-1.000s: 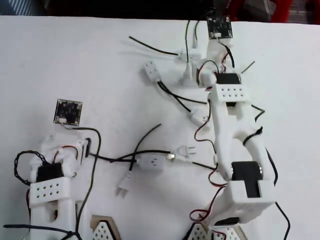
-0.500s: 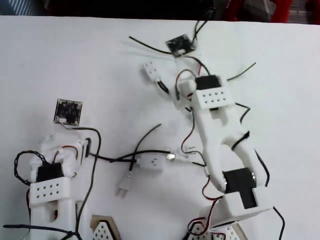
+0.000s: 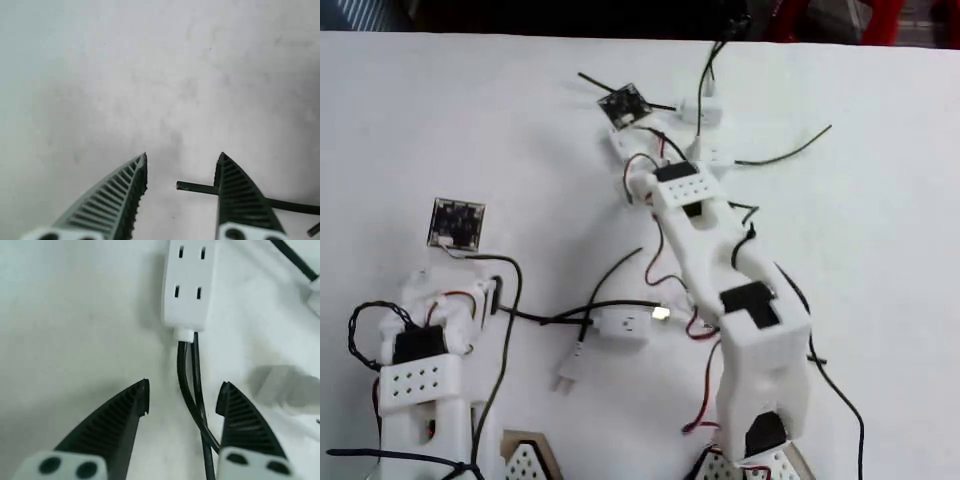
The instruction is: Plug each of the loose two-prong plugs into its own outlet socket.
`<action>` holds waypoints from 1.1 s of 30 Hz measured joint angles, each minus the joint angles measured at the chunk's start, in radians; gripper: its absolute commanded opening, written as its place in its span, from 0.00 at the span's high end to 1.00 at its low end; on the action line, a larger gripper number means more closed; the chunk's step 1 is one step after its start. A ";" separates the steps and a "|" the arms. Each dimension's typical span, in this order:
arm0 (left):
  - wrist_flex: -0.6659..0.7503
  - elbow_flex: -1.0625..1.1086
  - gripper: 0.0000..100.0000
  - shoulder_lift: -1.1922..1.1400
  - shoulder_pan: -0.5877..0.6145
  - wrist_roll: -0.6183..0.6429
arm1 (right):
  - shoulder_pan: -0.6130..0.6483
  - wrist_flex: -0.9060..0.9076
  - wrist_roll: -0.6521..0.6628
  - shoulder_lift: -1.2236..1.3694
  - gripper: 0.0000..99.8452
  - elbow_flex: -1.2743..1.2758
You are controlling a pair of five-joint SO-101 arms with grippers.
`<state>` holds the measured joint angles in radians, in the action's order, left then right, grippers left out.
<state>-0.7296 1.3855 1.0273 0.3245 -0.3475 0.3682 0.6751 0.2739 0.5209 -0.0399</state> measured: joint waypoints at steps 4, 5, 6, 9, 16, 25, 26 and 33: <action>0.000 0.000 0.77 0.000 0.000 0.000 | 0.000 0.000 0.000 0.109 0.89 -0.095; 0.000 0.000 0.77 0.000 0.000 0.000 | -0.002 0.000 0.000 0.126 0.94 -0.112; 0.000 0.000 0.77 0.000 0.000 0.000 | -0.002 -0.002 0.000 0.138 0.98 -0.127; 0.000 0.000 0.77 0.000 0.000 0.000 | -0.006 -0.005 0.002 0.150 0.98 -0.155; 0.000 0.000 0.77 0.000 0.000 0.000 | -0.005 0.089 0.002 0.124 0.98 -0.160; 0.000 0.015 0.77 0.000 0.000 0.000 | 0.028 0.322 0.060 -0.040 0.98 -0.155; 0.000 0.015 0.77 0.000 0.000 0.000 | 0.040 0.345 0.092 -0.061 0.98 -0.141; 0.000 0.015 0.77 0.000 0.000 0.000 | 0.120 0.361 0.176 -0.278 0.98 0.109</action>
<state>-0.7296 1.4009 1.0273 0.3245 -0.3475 0.4879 1.0357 0.4503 0.2432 0.0690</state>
